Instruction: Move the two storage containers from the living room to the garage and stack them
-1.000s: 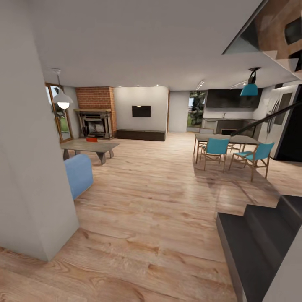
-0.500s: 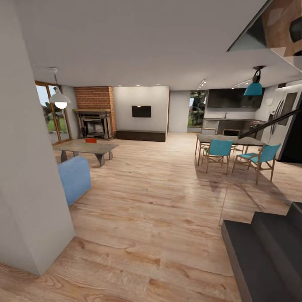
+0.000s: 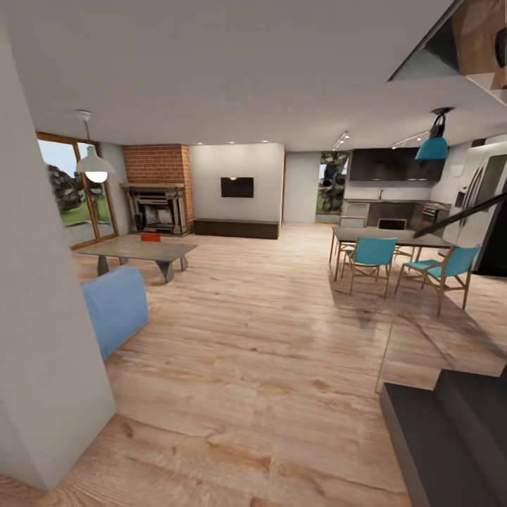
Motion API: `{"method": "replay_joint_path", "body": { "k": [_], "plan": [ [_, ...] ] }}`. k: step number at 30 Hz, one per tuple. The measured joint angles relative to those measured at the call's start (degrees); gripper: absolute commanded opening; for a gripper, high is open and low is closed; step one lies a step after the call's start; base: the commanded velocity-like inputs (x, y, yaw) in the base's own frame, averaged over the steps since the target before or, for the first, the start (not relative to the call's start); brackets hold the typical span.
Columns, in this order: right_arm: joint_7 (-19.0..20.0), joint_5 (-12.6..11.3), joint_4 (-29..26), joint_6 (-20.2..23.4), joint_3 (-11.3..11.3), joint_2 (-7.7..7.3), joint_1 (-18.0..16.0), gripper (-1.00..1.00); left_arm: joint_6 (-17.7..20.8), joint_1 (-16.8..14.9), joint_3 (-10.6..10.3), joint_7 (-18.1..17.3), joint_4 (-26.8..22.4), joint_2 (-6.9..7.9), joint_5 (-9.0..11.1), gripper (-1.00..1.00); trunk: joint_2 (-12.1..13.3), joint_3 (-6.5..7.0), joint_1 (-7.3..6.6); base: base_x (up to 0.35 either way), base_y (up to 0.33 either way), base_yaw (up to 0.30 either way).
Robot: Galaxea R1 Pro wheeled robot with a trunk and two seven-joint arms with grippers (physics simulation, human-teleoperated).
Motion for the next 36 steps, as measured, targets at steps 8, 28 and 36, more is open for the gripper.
{"method": "replay_joint_path", "body": {
  "k": [8, 28, 36],
  "plan": [
    [-0.2, -0.5, 0.0, 0.0, -0.4, -0.07, 0.0, 1.00, 0.0, 0.0, 0.0, 0.0, 0.0, -0.03, 0.0, 1.00, 0.0, 0.00, 0.00, 0.323, 0.000, 0.000],
    [-0.4, -0.4, 0.0, 0.2, -0.4, -0.07, 0.0, 1.00, 0.0, 0.0, 0.0, 0.0, 0.0, -0.03, 0.0, 1.00, 0.0, 0.00, 0.00, 0.323, 0.000, 0.000],
    [-0.4, -0.4, 0.0, 0.2, -0.4, -0.07, 0.0, 1.00, 0.0, 0.0, 0.0, 0.0, 0.0, -0.03, 0.0, 1.00, 0.0, 0.00, 0.00, 0.323, 0.000, 0.000]
  ]
}}
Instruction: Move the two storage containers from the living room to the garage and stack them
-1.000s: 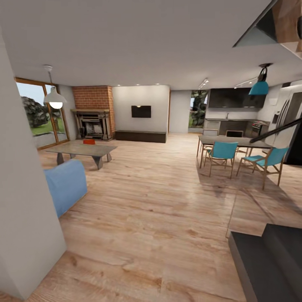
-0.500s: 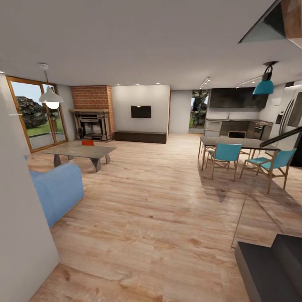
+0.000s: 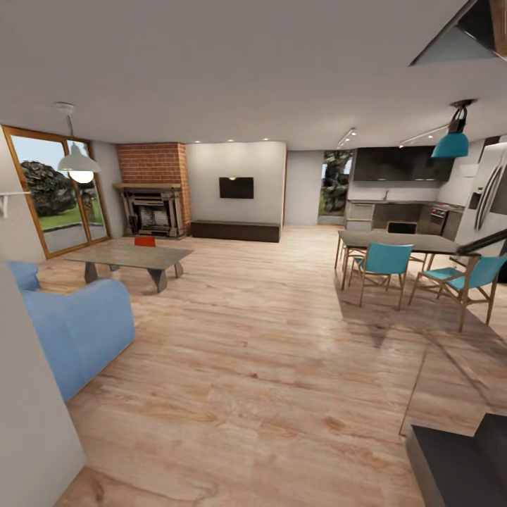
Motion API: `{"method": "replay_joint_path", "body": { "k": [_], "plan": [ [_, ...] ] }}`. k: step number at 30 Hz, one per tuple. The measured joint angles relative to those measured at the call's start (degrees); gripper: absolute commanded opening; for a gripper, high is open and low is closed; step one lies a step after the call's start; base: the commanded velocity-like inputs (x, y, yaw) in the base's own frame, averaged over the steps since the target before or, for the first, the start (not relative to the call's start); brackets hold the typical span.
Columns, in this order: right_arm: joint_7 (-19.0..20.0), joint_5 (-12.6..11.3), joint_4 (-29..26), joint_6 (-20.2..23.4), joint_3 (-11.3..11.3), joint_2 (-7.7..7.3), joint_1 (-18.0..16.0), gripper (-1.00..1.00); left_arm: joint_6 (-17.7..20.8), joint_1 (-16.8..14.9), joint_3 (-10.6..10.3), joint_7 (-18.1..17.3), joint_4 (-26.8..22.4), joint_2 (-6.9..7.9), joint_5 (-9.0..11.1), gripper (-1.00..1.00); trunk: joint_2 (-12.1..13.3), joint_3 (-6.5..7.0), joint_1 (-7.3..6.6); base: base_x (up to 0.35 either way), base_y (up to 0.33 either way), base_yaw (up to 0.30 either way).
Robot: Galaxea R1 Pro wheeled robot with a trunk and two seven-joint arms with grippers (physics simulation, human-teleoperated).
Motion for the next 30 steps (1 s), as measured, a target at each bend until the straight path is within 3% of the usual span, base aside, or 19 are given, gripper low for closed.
{"method": "replay_joint_path", "body": {
  "k": [30],
  "plan": [
    [0.4, -0.1, 0.0, 0.0, -0.6, 0.00, 0.0, 1.00, -0.1, 0.0, 0.0, 0.0, 0.0, -0.24, -0.1, 1.00, 0.0, 0.00, 0.00, 0.323, 0.000, 0.000]
  ]
}}
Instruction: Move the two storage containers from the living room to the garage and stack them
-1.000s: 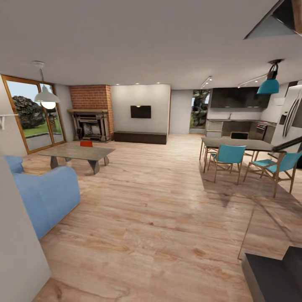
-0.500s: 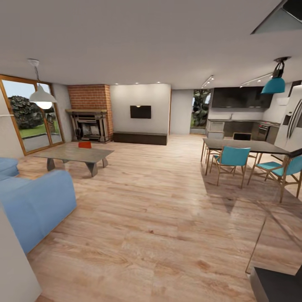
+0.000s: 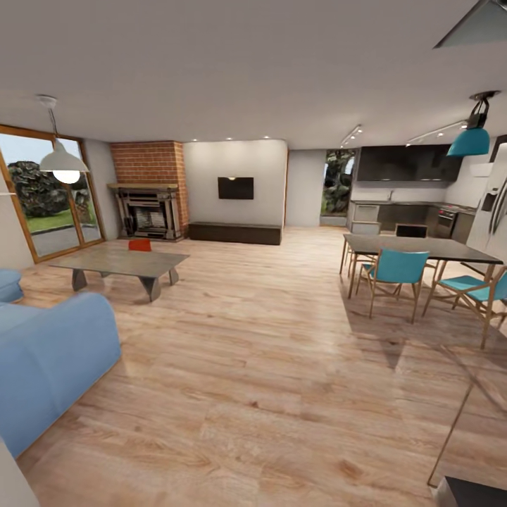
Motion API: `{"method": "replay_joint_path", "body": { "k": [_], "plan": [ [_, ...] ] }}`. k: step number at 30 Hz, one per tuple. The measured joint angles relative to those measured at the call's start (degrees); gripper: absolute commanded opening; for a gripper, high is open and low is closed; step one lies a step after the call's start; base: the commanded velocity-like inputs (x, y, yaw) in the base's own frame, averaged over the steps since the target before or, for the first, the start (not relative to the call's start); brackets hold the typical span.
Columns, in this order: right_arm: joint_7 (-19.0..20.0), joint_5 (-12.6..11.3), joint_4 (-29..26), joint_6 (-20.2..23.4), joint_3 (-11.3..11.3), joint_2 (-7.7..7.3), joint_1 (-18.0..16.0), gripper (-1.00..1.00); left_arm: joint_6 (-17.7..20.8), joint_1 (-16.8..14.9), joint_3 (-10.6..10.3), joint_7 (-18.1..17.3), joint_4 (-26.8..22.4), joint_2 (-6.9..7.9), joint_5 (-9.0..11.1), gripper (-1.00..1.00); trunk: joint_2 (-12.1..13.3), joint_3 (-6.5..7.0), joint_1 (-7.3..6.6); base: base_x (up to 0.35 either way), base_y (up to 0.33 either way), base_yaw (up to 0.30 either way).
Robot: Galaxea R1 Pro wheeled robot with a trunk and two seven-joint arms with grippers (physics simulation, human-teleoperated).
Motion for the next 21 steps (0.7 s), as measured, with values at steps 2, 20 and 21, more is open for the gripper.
{"method": "replay_joint_path", "body": {
  "k": [2, 20, 21],
  "plan": [
    [0.0, 0.2, 0.0, 0.0, 0.2, 0.00, 0.0, 1.00, 0.0, 0.0, 0.0, -0.1, 0.0, -0.02, 0.0, 1.00, 0.0, 0.00, 0.00, 0.322, 0.000, 0.000],
    [-0.4, 0.5, 0.0, 0.5, 0.7, 0.08, 0.0, 1.00, 0.0, 0.0, 0.0, -0.1, 0.0, -0.03, 0.0, 1.00, 0.0, 0.00, 0.00, 0.323, 0.000, 0.000],
    [-0.4, 0.5, 0.0, 0.5, 0.7, 0.08, 0.0, 1.00, 0.0, 0.0, 0.0, -0.1, 0.0, -0.03, 0.0, 1.00, 0.0, 0.00, 0.00, 0.323, 0.000, 0.000]
  ]
}}
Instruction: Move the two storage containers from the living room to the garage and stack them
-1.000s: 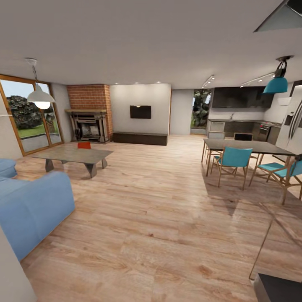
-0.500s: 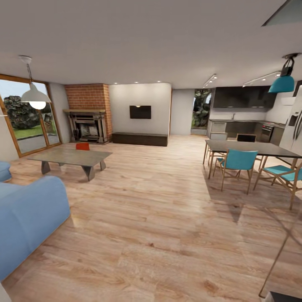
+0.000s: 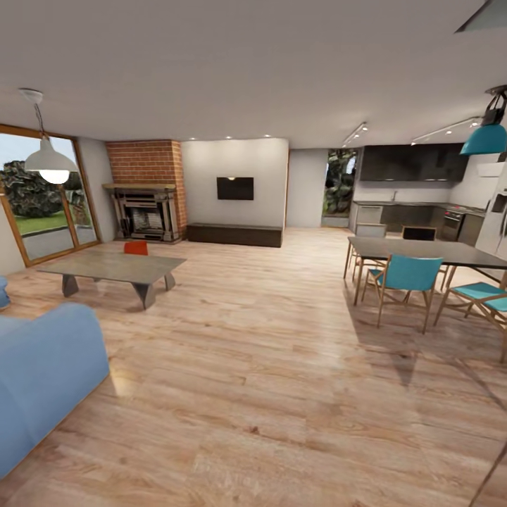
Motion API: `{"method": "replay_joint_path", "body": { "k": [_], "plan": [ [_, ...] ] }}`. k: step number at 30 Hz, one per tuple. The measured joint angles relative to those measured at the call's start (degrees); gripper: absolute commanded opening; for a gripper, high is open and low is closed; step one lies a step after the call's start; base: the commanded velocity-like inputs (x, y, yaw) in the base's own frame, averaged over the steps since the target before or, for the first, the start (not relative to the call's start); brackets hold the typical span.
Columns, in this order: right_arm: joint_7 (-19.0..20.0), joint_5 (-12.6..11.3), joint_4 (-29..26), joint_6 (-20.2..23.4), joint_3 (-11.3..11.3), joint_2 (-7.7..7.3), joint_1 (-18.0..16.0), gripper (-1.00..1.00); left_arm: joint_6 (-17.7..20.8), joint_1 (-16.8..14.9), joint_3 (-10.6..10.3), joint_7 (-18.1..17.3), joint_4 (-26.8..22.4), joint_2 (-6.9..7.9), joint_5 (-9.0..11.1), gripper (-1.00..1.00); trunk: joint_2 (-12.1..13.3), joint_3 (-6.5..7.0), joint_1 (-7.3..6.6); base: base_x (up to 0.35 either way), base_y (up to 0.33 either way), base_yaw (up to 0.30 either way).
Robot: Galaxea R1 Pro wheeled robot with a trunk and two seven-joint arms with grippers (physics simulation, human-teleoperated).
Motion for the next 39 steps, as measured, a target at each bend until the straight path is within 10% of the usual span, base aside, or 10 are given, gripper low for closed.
{"method": "replay_joint_path", "body": {
  "k": [39],
  "plan": [
    [0.1, 0.0, 0.0, -0.3, -0.1, 0.00, 0.0, 1.00, 0.0, 0.0, 0.0, 0.0, 0.0, 0.00, 0.0, 1.00, 0.0, 0.00, 0.00, 0.323, 0.000, 0.000]
  ]
}}
